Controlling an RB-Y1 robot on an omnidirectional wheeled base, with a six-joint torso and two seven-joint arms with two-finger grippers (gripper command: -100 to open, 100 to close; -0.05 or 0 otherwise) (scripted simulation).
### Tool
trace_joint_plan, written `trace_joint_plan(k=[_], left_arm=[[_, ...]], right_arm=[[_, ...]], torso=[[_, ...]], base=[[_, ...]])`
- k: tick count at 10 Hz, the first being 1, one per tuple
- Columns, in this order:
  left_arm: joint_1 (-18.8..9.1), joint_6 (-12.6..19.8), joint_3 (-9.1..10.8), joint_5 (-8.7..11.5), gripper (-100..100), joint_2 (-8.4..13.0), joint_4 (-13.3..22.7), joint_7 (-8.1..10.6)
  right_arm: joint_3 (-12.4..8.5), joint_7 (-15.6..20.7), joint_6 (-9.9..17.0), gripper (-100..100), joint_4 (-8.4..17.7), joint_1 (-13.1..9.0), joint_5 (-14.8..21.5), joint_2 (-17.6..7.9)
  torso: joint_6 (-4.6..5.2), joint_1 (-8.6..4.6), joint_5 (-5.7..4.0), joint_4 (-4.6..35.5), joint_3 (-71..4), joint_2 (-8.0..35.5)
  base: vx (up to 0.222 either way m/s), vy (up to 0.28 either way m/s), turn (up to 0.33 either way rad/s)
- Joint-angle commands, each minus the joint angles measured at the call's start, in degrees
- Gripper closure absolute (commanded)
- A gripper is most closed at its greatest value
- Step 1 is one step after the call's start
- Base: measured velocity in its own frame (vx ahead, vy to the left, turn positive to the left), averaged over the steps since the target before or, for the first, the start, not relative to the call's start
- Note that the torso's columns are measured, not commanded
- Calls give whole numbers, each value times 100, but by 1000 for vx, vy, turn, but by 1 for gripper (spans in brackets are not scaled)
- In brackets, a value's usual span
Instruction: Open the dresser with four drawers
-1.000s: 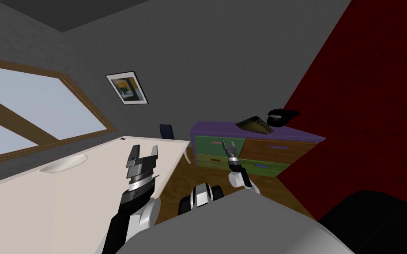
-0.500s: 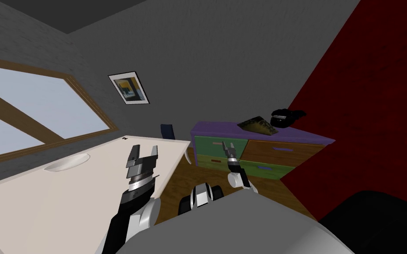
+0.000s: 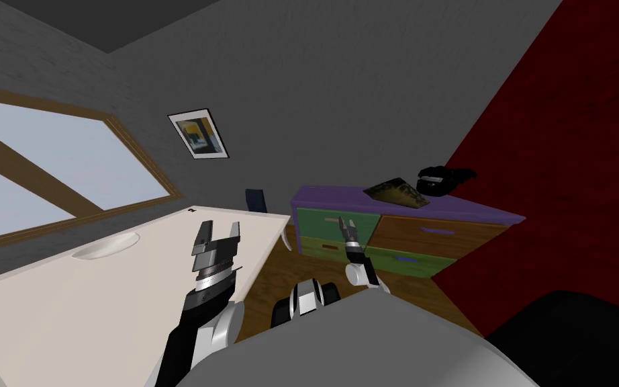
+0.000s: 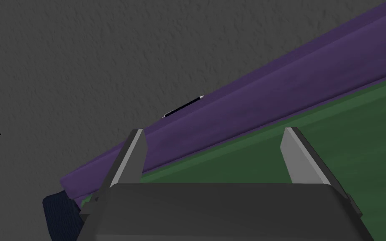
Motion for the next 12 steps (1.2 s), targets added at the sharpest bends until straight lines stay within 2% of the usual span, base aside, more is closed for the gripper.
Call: trace_joint_plan(k=[1,2,3,4,5,7,8,9,10,11,12], left_arm=[[0,0,0,0,0,0,0,0],[0,0,0,0,0,0,0,0],[0,0,0,0,0,0,0,0],[0,0,0,0,0,0,0,0],[0,0,0,0,0,0,0,0],[0,0,0,0,0,0,0,0],[0,0,0,0,0,0,0,0],[0,0,0,0,0,0,0,0],[0,0,0,0,0,0,0,0],[0,0,0,0,0,0,0,0],[0,0,0,0,0,0,0,0]], right_arm=[[48,-444,-67,-100,237,-77,-164,27],[48,-491,-67,-100,237,-77,-164,27],[91,-719,-125,-100,453,-142,-319,53],[91,-876,-125,-100,453,-142,-319,53],[132,-1031,-181,-100,663,-204,-467,86],[132,-1292,-181,-100,663,-204,-467,86],[172,-1489,-234,-100,867,-264,-610,126],[172,-1662,-234,-100,867,-264,-610,126],[209,-1828,-284,-100,1061,-322,-745,174],[209,-1990,-284,-100,1061,-322,-745,174],[245,-2158,-331,-100,1245,-376,-872,231]], torso=[[-2,0,0,-1,-2,-6],[-1,0,0,-2,-4,-6],[0,1,0,-1,-1,-2],[-2,0,0,-2,-4,-8],[0,1,0,-2,-5,-9],[0,-1,0,-2,-4,-7],[0,1,0,1,2,3],[-2,2,0,0,0,-2],[-1,1,0,-1,-2,-4],[-2,0,0,-2,-5,-9],[0,-1,0,-2,-5,-7]], base=[[34,-12,52],[17,-7,4],[34,-9,73],[39,-9,36],[52,-11,61],[31,-10,18],[30,-7,60],[29,-9,37],[36,-10,67],[34,-11,30],[40,-9,61]])
